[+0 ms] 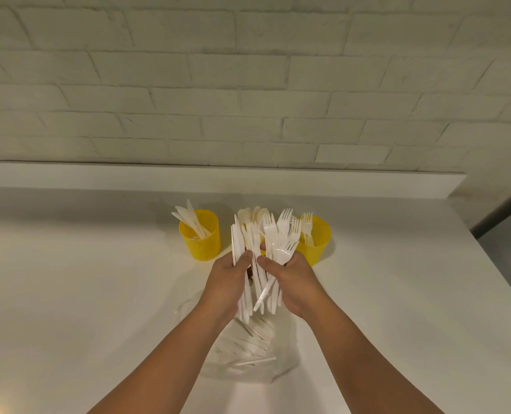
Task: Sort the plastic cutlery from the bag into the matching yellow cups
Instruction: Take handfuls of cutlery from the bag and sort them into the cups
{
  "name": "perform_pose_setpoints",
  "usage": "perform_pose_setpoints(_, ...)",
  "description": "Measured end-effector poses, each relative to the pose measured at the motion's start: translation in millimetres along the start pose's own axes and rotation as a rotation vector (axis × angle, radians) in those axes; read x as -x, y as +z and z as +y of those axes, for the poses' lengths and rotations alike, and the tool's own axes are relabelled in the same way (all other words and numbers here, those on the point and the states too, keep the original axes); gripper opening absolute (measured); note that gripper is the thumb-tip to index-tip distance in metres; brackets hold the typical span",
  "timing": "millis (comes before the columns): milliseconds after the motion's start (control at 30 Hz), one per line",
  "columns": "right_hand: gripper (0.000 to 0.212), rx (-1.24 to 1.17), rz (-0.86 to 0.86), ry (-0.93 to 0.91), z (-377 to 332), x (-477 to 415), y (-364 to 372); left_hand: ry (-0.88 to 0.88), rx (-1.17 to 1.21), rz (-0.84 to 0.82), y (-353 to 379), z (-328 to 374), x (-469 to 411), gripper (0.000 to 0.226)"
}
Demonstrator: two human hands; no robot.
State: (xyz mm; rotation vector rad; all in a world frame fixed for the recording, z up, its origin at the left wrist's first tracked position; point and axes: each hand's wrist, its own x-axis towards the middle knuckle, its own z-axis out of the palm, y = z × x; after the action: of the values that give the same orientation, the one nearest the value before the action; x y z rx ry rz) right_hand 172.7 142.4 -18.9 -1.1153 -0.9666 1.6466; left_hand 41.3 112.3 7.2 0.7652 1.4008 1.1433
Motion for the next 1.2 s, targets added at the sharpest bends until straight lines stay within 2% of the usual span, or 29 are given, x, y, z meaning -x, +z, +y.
perform_pose_setpoints(100,0.038,-0.045,-0.024,0.007,2,1,1,0.016,-0.039,0.011,-3,-3,-2,0.028)
perform_pose_setpoints(200,0.044,-0.112,-0.029,0.024,4,-1,1,-0.042,0.075,-0.014,-4,-3,-4,0.027)
perform_pose_setpoints(400,0.037,-0.278,-0.052,0.082,-8,2,-7,-0.146,0.347,-0.032,-10,1,-11,0.019)
perform_pose_setpoints(567,0.029,-0.256,-0.116,0.115,-9,8,-8,-0.044,0.317,-0.067,-15,12,-17,0.021)
perform_pose_setpoints(667,0.022,-0.259,-0.129,0.155,-6,9,-6,-0.042,0.351,-0.092,-16,19,-22,0.015)
perform_pose_setpoints(800,0.004,-0.084,-0.047,0.127,-3,8,4,0.046,0.296,-0.034,-13,30,-24,0.028)
perform_pose_setpoints(933,0.006,0.011,0.08,0.175,5,1,14,0.076,0.362,-0.053,-6,40,-24,0.046)
perform_pose_setpoints(1067,0.007,0.301,0.104,0.196,7,-8,21,0.122,0.535,-0.133,5,55,-19,0.044)
perform_pose_setpoints(1100,0.012,0.347,0.098,0.197,6,-10,23,0.151,0.547,-0.132,8,58,-18,0.043)
perform_pose_setpoints(1200,0.017,0.367,0.09,0.166,1,-13,30,0.222,0.507,-0.087,16,57,-15,0.034)
